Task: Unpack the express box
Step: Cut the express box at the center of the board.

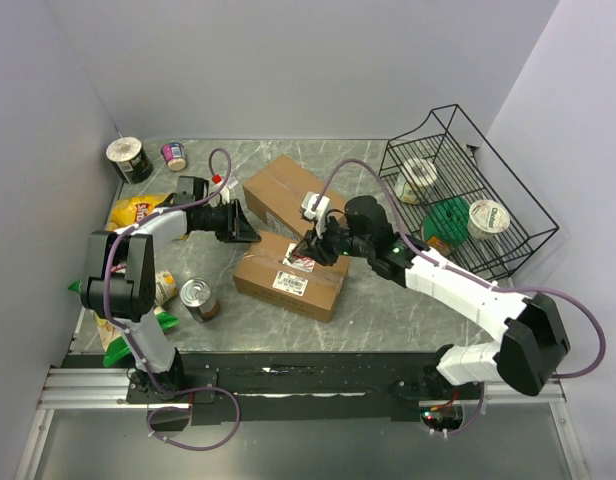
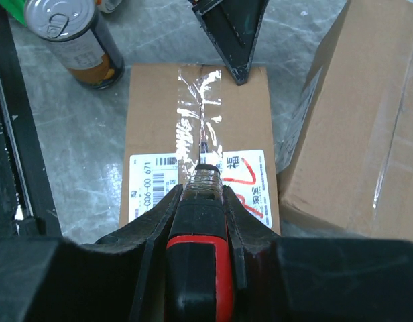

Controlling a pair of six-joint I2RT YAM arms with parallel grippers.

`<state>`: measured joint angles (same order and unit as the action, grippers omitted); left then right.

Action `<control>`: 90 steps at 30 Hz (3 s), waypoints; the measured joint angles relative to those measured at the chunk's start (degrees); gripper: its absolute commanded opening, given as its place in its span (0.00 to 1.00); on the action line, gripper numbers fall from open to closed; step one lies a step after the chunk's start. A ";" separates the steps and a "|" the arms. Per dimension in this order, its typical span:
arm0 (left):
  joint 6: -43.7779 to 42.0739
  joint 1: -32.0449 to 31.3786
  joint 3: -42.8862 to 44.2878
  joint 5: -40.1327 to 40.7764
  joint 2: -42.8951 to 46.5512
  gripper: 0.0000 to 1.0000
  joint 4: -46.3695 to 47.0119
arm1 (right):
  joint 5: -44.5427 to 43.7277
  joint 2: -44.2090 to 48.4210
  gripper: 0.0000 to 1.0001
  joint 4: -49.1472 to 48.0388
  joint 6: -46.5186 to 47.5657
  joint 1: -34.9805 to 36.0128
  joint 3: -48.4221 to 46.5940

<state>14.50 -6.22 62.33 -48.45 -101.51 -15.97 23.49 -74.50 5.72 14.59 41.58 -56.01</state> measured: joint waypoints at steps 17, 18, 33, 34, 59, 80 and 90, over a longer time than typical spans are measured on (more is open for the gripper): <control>-0.04 -0.02 0.55 -0.24 -0.50 0.35 -0.17 | 1.97 -4.55 0.00 -2.10 0.02 0.17 -2.19; -0.04 -0.02 0.59 -0.24 -0.55 0.35 -0.24 | 2.03 -4.48 0.00 -1.86 0.02 0.17 -2.16; -0.11 -0.02 1.46 -0.50 -1.22 0.35 -1.07 | -0.09 -1.57 0.00 5.22 -0.26 0.26 -2.08; -0.11 -0.02 1.46 -0.50 -1.22 0.35 -1.07 | -0.52 -1.57 0.00 6.01 -0.63 0.26 -2.12; -0.09 -0.02 1.57 -0.72 -1.44 0.35 -0.98 | -8.15 -1.68 0.00 13.22 -4.92 1.31 -7.23; -0.11 -0.02 1.68 -0.74 -1.49 0.35 -1.03 | -6.71 -5.05 0.00 4.24 -7.21 2.69 -6.67; -0.11 -0.02 1.90 -0.76 -1.68 0.35 -1.16 | -6.47 -3.23 0.00 8.22 -5.99 2.71 -6.25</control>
<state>14.39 -6.24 64.23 -49.21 -103.20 -17.12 17.02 -77.73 13.93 8.60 44.29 -62.26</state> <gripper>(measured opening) 0.358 0.320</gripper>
